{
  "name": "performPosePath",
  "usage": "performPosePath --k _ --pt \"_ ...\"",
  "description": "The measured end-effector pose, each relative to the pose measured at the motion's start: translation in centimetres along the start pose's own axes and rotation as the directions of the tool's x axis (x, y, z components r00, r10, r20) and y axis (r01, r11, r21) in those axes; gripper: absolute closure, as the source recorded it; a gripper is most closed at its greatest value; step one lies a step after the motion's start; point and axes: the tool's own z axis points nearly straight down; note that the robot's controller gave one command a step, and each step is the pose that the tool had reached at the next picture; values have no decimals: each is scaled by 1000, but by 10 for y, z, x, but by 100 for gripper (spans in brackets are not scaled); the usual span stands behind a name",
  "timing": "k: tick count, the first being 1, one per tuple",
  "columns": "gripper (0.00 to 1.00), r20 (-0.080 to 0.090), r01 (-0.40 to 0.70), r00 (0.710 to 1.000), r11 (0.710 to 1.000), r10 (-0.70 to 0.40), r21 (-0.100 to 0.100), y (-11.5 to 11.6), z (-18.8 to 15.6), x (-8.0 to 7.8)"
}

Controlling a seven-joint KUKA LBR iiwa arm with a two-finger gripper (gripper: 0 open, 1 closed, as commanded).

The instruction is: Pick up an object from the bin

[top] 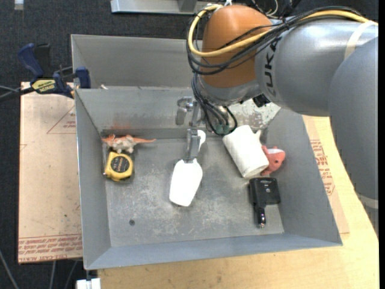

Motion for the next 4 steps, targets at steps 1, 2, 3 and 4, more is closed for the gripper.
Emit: performPosePath --k 1,2,3,4 --pt "0 7 -1 1000 1000 1 -1 0 -5 -1" --pt "0 11 60 998 998 -60 -2 -27 35 10" --pt "0 3 245 970 970 -245 2 -30 64 40" --pt "100 13 532 847 847 -532 3 -30 113 45"
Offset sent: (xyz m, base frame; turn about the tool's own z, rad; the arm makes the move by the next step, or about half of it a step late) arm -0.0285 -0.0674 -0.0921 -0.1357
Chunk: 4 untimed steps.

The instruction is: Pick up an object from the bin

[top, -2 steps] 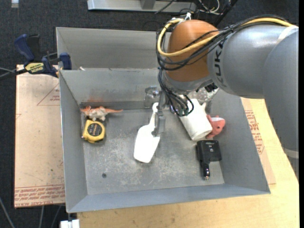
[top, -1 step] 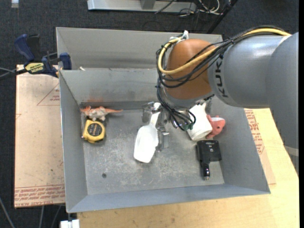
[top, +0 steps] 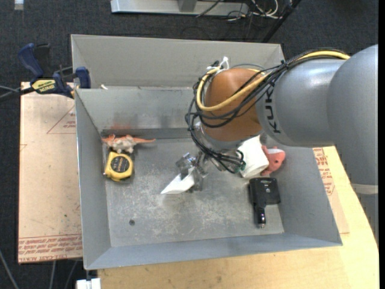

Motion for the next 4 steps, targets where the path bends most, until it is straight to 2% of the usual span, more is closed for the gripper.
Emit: performPosePath --k 1,2,3,4 --pt "100 0 0 1000 1000 0 0 0 0 0" --pt "100 4 4 1000 1000 -4 0 -20 -117 4" --pt "100 4 4 1000 1000 -4 0 -20 -117 4" --pt "100 9 3 1000 1000 -3 1 -33 -247 -2"
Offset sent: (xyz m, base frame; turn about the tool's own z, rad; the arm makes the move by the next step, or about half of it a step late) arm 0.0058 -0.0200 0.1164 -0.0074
